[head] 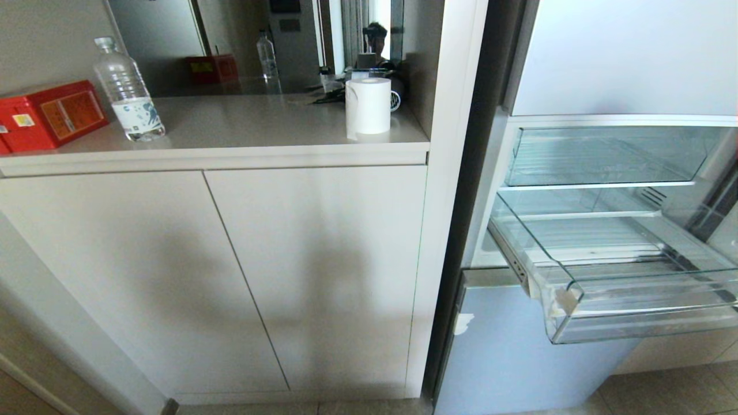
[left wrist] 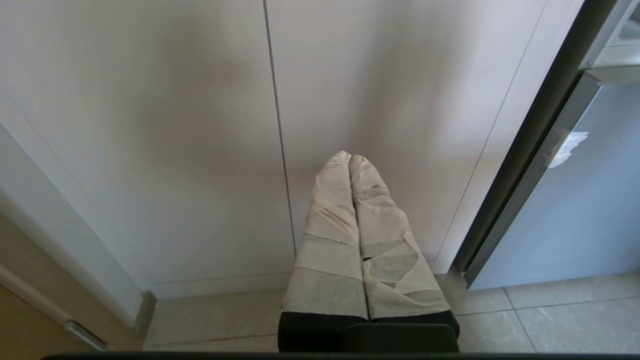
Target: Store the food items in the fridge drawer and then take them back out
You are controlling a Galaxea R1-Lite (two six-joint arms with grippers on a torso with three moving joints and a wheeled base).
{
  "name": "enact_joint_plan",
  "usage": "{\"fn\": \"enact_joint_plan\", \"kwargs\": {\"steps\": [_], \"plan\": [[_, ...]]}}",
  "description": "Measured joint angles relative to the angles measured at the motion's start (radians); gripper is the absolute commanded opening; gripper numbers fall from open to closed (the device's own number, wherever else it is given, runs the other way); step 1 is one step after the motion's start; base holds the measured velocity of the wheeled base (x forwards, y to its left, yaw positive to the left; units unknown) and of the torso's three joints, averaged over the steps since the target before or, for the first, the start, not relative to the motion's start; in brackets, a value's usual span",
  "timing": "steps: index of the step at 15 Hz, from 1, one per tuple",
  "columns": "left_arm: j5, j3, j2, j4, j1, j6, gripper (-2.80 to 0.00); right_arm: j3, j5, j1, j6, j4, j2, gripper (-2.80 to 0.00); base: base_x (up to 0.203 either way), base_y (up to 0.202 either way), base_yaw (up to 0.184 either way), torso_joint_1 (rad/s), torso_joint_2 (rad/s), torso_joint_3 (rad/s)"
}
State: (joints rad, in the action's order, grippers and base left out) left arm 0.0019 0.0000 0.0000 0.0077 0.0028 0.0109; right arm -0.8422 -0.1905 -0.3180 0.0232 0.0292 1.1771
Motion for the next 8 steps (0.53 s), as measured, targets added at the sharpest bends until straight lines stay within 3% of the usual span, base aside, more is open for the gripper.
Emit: {"fn": "enact_joint_plan", "kwargs": {"steps": [2, 8], "plan": [[0.000, 0.000, 0.000, 0.000, -0.001, 0.000, -2.80, 0.052, 0.009, -0.045, -0.012, -0.002, -0.086, -2.80, -0.003, 0.002, -0.114, 0.002, 0.00, 0.002], [0.000, 0.000, 0.000, 0.000, 0.000, 0.000, -2.80, 0.096, 0.012, -0.097, -0.016, -0.001, -0.240, -2.80, 0.001, 0.008, -0.177, 0.002, 0.00, 0.002]]}}
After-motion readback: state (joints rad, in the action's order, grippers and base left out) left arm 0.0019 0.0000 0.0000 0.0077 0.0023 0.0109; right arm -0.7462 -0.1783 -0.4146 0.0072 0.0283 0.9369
